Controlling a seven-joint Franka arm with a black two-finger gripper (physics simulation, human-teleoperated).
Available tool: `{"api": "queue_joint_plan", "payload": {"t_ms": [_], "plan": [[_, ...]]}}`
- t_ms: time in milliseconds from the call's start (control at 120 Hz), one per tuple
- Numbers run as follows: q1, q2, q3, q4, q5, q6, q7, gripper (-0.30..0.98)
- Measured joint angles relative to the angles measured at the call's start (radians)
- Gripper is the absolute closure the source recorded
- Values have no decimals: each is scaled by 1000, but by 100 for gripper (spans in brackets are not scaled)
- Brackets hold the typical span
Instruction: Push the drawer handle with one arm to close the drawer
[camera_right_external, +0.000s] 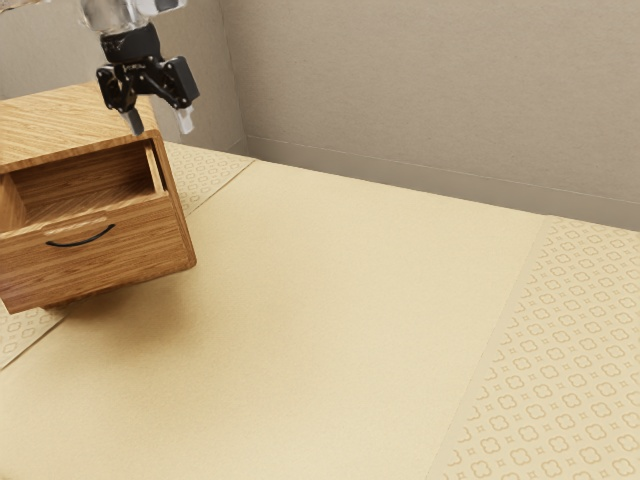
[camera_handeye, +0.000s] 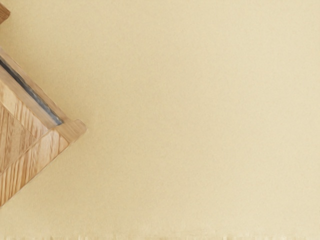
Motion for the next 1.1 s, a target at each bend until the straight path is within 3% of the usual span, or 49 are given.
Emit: {"api": "queue_joint_plan", "payload": {"t_ms": [150,200,267,350,408,467,575,733,908,1100], "plan": [[4,-73,-14,-168,29,34,-13,0],[75,-239,-106,-348,50,70,-18,0],[307,-577,-355,-623,50,111,-24,0],[653,-903,-562,-823,-62,87,-30,0],[848,-1011,-690,-870,-164,49,-40,3],[939,-1080,-745,-889,-243,7,-69,9],[1004,-1237,-688,-994,-320,-97,-142,26],[1028,-1292,-666,-1052,-357,-172,-249,49],[1095,-1288,-672,-1057,-365,-171,-365,62],[1078,-1132,-676,-1046,-347,-83,-451,67]]}}
